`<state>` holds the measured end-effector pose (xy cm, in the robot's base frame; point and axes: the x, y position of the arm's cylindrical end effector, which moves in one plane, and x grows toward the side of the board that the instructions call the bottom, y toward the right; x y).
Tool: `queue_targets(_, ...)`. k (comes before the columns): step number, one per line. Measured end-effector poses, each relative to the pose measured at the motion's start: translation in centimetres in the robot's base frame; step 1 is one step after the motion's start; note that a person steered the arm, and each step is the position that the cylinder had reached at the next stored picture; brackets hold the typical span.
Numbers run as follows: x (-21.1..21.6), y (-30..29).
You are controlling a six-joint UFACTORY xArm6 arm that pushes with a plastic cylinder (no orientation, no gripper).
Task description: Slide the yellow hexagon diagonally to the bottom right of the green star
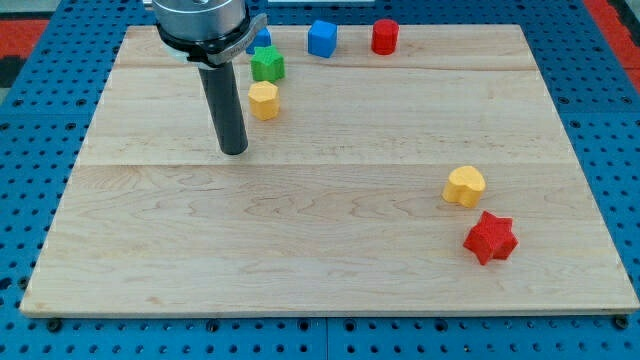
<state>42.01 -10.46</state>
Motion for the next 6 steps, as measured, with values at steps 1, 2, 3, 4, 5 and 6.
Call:
queue_targets(1,-0.6,-3.9)
queue_targets(2,-5.2,-5.8)
queue_targets(3,-8.1,-4.4)
queue_targets(4,-7.5,4.2)
queue_targets(5,-7.6,9.6)
queue_targets(6,-7.9,11.2)
